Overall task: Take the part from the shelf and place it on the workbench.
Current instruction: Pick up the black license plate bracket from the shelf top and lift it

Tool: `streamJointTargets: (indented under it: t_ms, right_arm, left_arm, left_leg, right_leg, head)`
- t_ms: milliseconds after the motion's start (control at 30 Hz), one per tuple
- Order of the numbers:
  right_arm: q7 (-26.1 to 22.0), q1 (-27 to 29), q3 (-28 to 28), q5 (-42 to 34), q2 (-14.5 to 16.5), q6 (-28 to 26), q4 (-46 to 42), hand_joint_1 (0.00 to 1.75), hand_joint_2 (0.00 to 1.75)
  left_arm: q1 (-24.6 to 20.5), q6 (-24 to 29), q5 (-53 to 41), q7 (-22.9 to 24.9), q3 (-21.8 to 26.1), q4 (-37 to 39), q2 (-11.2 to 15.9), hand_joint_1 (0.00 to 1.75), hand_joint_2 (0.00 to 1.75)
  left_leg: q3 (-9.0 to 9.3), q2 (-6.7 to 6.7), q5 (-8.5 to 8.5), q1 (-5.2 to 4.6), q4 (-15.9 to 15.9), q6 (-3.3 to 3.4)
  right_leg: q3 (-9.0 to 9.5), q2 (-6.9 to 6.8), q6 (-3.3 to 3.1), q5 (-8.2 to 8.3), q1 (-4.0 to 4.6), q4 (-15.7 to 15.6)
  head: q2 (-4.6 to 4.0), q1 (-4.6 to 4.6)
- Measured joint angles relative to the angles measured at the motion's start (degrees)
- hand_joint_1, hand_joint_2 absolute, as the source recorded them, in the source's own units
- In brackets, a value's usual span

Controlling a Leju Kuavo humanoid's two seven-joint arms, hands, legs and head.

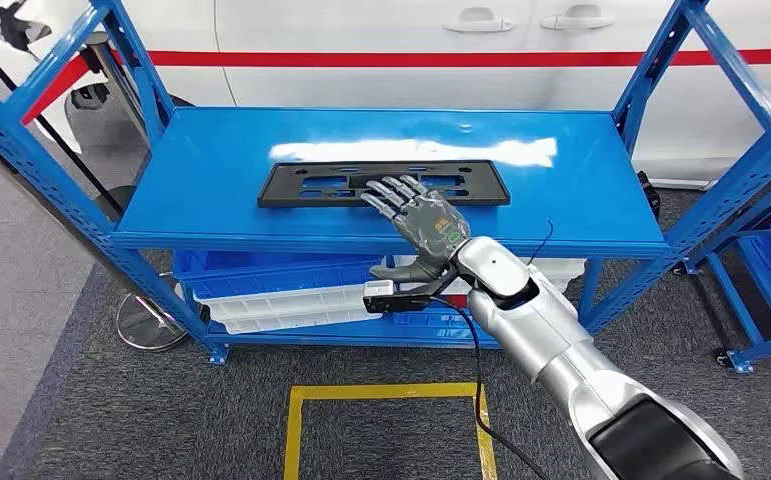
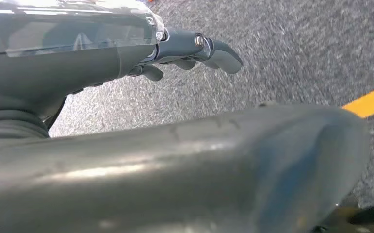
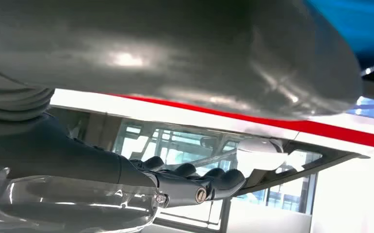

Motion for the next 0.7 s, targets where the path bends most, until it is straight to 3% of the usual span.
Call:
streamJointTargets:
  t_ms: [133,167,300,367,433,467,500,533,600,633,700]
  right_arm:
    - [0.15,-2.06,0.84,-0.69,0.46,-0.22,1.16,0.00,0.00]
    - [0.25,-2.45,1.08,-0.79,0.56,-0.35,1.51,0.00,0.00]
    - [0.55,-3.05,1.63,-1.10,0.69,-0.88,2.40,0.00,0.00]
    - [0.58,-3.49,1.84,-1.33,0.71,-1.05,2.83,0.00,0.00]
    - [0.60,-3.65,2.02,-1.45,0.71,-1.09,3.41,0.00,0.00]
    - [0.61,-3.60,2.15,-1.47,0.71,-1.08,3.75,0.00,0.00]
    - [0.64,-3.56,2.29,-1.48,0.71,-1.06,4.07,0.00,0.00]
    - [0.66,-3.57,2.43,-1.49,0.71,-1.05,4.35,0.00,0.00]
    - [0.71,-3.78,2.63,-1.54,0.71,-1.04,4.80,0.00,0.00]
    - [0.71,-3.95,2.71,-1.57,0.73,-1.04,4.98,0.00,0.00]
    - [0.71,-4.20,2.85,-1.60,0.83,-1.04,5.31,0.00,0.00]
  left_arm:
    - [-0.03,0.15,0.12,0.00,0.01,0.04,-0.09,0.00,0.00]
    - [-0.10,0.14,0.09,0.00,0.01,0.07,-0.15,0.00,0.00]
    - [-0.21,0.13,0.01,0.00,0.03,0.09,-0.28,0.00,0.00]
    - [-0.18,0.14,0.16,0.00,0.05,0.09,-0.32,0.00,0.00]
    - [-0.23,0.14,0.21,0.00,0.05,0.09,-0.33,0.00,0.00]
    - [-0.23,0.14,0.21,-0.01,0.06,0.09,-0.33,0.00,0.00]
    - [-0.21,0.13,0.21,-0.02,0.07,0.09,-0.33,0.00,0.00]
    - [-0.19,0.13,0.21,-0.04,0.07,0.09,-0.33,0.00,0.00]
    - [-0.17,0.11,0.21,-0.09,0.08,0.09,-0.37,0.00,0.00]
    - [-0.21,0.11,0.21,-0.10,0.08,0.09,-0.40,0.00,0.00]
    - [-0.32,0.10,0.21,-0.11,0.08,0.09,-0.47,0.00,0.00]
  left_leg:
    - [4.39,0.01,6.11,-0.05,-10.72,0.31]
    - [5.04,0.00,6.24,-0.14,-12.29,0.55]
    - [5.68,-0.11,5.08,-0.06,-13.65,1.88]
    - [6.02,-0.05,4.93,0.06,-13.95,2.50]
    - [6.21,-0.03,4.65,0.02,-13.93,2.87]
    - [6.40,-0.07,4.46,0.00,-13.91,2.95]
    - [6.71,-0.13,4.24,-0.02,-13.89,2.98]
    - [7.13,-0.22,3.95,-0.04,-13.87,2.93]
    - [8.08,-0.34,3.28,-0.14,-13.87,2.67]
    - [8.36,-0.37,2.98,-0.24,-13.84,2.45]
    - [8.53,-0.35,2.65,-0.38,-13.94,1.90]
  right_leg:
    - [1.32,-0.09,0.74,-1.08,0.09,0.70]
    - [1.30,-0.09,1.01,-1.27,0.17,0.81]
    - [0.53,-0.26,2.08,-2.21,0.12,1.80]
    - [-2.02,-0.30,2.55,-4.63,-0.05,6.78]
    - [-6.63,-0.30,2.75,-7.25,-0.11,14.72]
    - [-8.43,-0.31,2.78,-7.47,-0.16,17.33]
    - [-9.21,-0.31,2.74,-6.51,-0.20,17.79]
    - [-8.76,-0.31,2.60,-4.40,-0.21,15.81]
    - [-5.68,-0.30,2.07,0.49,-0.07,8.12]
    - [-4.18,-0.30,1.82,1.87,0.10,4.68]
    - [-2.94,-0.29,1.47,1.96,0.43,1.85]
  head:
    - [0.00,0.01]
    - [0.00,0.01]
    - [0.00,0.01]
    - [0.00,0.01]
    - [0.00,0.01]
    - [0.00,0.01]
    - [0.00,0.01]
    - [0.00,0.01]
    - [0.00,0.01]
    - [0.00,0.02]
    - [0.00,0.02]
